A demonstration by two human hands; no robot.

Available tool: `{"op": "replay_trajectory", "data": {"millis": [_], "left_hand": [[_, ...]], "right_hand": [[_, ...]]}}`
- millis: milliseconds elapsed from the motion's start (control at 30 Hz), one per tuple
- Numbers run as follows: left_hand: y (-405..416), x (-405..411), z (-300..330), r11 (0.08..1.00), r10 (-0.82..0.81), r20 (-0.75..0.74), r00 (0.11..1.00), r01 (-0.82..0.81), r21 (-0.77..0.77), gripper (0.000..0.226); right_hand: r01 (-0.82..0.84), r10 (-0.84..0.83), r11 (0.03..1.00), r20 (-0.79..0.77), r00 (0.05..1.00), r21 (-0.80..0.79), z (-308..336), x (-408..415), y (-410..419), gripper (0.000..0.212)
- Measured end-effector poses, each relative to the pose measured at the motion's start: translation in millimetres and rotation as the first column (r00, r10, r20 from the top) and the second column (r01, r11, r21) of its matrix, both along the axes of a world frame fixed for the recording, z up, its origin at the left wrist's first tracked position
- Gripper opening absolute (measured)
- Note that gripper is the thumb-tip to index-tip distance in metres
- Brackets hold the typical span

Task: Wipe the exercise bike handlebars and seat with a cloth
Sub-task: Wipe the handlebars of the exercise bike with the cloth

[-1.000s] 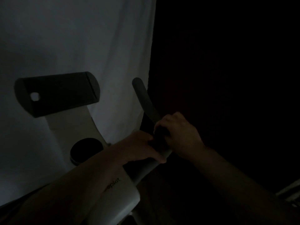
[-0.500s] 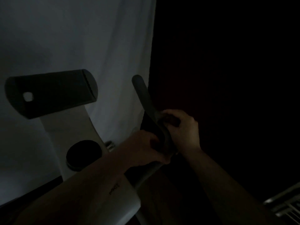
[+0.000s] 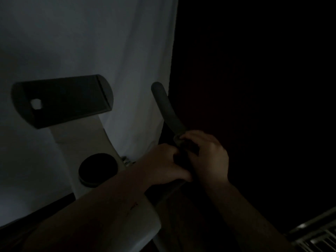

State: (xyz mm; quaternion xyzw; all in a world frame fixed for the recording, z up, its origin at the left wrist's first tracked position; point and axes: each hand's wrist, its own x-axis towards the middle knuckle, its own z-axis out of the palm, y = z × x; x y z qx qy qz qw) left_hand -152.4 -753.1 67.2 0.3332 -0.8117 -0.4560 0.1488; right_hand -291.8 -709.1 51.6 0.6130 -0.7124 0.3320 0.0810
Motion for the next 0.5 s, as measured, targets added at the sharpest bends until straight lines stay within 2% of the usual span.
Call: {"op": "replay_trajectory", "data": {"millis": [67,167,233,300,400,433,500], "left_hand": [[-3,-1,-3,1.0,0.012,0.053,0.999,-0.011,-0.027,0.019],[-3,2,-6,0.999,0.034,0.106,0.994,-0.031,-0.029,0.037],[0,4,-5,0.999,0.029,0.085,0.996,-0.027,-0.03,0.031],[3,4,-2,1.0,0.016,0.029,0.999,-0.016,-0.017,0.018],[3,2,0,0.999,0.015,0.017,1.0,-0.014,-0.03,0.018],[2,1,0,0.999,0.02,0.022,1.0,-0.019,-0.031,0.02],[2,2,1,1.0,0.018,0.041,0.999,-0.017,-0.021,0.021]], "right_hand": [[0.029,-0.025,0.999,-0.076,0.997,0.046,10,-4,-20,0.031],[0.07,-0.073,0.99,0.017,0.997,0.124,25,1,-48,0.031],[0.115,-0.125,0.985,0.078,0.989,0.127,26,5,-38,0.029],[0.186,-0.192,0.978,0.056,0.98,0.096,17,6,-12,0.028],[0.209,-0.215,0.975,0.063,0.975,0.081,13,5,-3,0.025],[0.198,-0.21,0.974,0.114,0.971,0.11,16,0,-15,0.024],[0.142,-0.189,0.979,0.389,0.902,0.146,19,-10,-35,0.023]]}}
